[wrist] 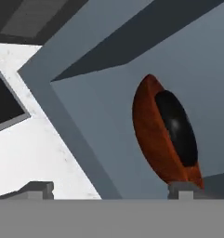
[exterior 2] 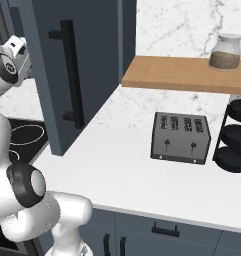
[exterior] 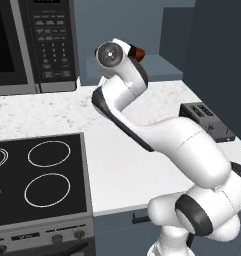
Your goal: Pick up the bowls on the counter and stack them on top of one another in the open cabinet. Place the smaller bowl on top of the larger bowl.
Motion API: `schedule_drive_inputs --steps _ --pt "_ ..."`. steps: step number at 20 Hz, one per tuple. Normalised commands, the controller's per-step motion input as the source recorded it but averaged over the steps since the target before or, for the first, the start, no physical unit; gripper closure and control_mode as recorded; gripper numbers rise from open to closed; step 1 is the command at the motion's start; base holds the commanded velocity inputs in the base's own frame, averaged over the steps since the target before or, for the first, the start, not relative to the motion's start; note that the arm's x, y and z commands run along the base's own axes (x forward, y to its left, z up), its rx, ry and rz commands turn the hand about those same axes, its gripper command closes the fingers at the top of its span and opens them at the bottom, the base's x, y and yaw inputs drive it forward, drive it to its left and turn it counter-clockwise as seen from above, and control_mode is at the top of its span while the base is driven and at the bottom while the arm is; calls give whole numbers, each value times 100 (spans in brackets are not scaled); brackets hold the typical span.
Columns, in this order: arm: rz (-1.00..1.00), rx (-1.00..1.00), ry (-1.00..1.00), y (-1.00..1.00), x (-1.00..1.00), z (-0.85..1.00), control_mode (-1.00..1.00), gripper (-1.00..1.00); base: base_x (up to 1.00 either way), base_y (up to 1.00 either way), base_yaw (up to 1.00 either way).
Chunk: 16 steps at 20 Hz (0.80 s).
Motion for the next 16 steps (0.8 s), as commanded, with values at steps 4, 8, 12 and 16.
schedule_drive_inputs --steps 4,8,12,16 --pt "0 -13 -2 0 -100 -100 -100 -100 0 0 0" --pt "0 -28 4 -2 -100 -100 -100 -100 0 0 0" --pt "0 -21 15 -14 -100 -100 -100 -100 0 0 0" --pt "5 -2 12 0 -29 -25 -100 -100 0 0 0"
